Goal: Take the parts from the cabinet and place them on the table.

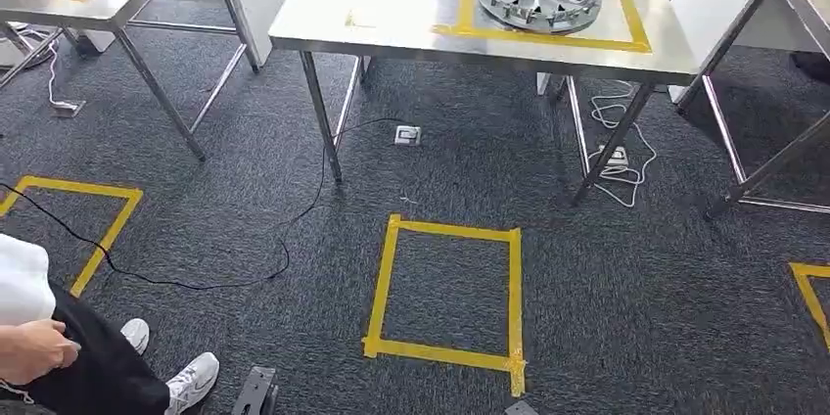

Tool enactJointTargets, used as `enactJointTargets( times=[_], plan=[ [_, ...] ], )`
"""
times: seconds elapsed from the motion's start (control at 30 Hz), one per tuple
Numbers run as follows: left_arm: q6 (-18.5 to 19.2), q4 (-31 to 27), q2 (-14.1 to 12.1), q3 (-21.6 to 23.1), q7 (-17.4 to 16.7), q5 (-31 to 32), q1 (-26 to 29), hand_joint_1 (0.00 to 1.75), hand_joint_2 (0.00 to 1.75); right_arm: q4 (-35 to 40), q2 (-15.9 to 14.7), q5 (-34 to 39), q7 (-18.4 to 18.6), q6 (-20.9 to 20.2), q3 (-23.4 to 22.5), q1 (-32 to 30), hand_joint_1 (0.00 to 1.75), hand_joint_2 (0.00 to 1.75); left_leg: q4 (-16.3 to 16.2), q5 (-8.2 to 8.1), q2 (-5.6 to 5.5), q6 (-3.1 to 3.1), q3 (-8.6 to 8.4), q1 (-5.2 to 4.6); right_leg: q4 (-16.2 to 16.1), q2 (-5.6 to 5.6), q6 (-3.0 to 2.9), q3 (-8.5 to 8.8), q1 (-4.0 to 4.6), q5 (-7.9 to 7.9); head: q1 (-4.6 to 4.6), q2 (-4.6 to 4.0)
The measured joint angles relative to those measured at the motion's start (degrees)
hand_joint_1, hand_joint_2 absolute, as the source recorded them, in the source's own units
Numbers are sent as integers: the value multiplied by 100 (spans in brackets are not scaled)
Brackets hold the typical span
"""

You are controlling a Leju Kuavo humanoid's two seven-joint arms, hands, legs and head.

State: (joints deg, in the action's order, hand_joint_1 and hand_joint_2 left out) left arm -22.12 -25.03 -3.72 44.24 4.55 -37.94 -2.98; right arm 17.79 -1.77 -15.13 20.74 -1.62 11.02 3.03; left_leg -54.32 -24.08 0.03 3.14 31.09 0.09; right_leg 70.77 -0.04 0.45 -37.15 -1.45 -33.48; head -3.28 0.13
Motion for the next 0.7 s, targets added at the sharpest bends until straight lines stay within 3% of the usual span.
enactJointTargets(
  times=[0.03, 0.07, 0.1, 0.17, 0.2, 0.23, 0.27, 0.33, 0.47, 0.7],
  plan=[
    [2, 0, 0, 0, 0, -2, 3, 0, 0, 0, -2, 0, 0, 20, 2, -12, 0, 175, -14, 11, -2, 4, 24, -1, 319, 0, 43, -148, -5, -71, -2, 0],
    [2, 0, 4, 0, 0, 0, 8, 0, 0, 0, -5, 0, 0, 44, 9, -24, 0, 175, -33, 14, -5, 0, 43, 4, 315, -1, 119, -140, -25, -21, 2, 0],
    [2, 0, 11, 0, -2, -2, 10, 0, 0, 0, -9, 2, 2, 50, 18, -24, 0, 175, -61, 15, -9, -3, 57, 9, 22, -2, 216, 18, -61, 123, 2, 0],
    [6, 0, 31, 0, -5, -2, 7, 0, 0, 4, -18, 4, 0, 59, 33, -14, 0, 175, -181, -19, -18, -51, 110, 28, -1071, -7, 412, 598, -145, 523, 2, 0],
    [7, 0, 20, -2, -5, -2, 5, 0, 0, 15, -2, 4, 0, 59, 44, -4, 0, 175, -297, -58, -17, -102, 174, 11, -1441, -13, 436, 757, -187, 522, 20, 0],
    [7, 0, 4, -2, -5, -2, 5, 0, 0, 17, 17, 4, 0, 61, 57, 2, 0, 175, -364, -93, -20, -144, 230, -29, -1394, 50, 313, 722, -136, 562, 31, 0],
    [9, -2, 0, -2, -5, -2, 11, 0, 0, 22, 17, 4, 0, 72, 70, -2, 0, 175, -378, -90, -20, -138, 252, -30, -1386, 44, 274, 701, -138, 557, -9, 0],
    [7, 0, -13, -2, -5, -2, 27, 0, 0, 26, 37, 9, -4, 87, 92, -27, 0, 175, -361, -55, -22, -154, 261, -3, -1386, 42, 233, 679, -103, 579, -2, 0],
    [7, 0, -13, 48, 0, 52, 103, 0, 0, 26, 57, 205, -131, 140, 90, -141, 0, 175, -326, -19, -22, -209, 258, 25, -1383, 42, 190, 662, -70, 602, -4, 0],
    [26, 4, -17, 190, 4, 149, 138, 0, 0, -50, 87, 432, -356, 168, 90, -330, 0, 175, -321, -2, -22, -237, 272, 39, -1380, 41, 188, 643, -54, 602, -2, 0]
  ],
)
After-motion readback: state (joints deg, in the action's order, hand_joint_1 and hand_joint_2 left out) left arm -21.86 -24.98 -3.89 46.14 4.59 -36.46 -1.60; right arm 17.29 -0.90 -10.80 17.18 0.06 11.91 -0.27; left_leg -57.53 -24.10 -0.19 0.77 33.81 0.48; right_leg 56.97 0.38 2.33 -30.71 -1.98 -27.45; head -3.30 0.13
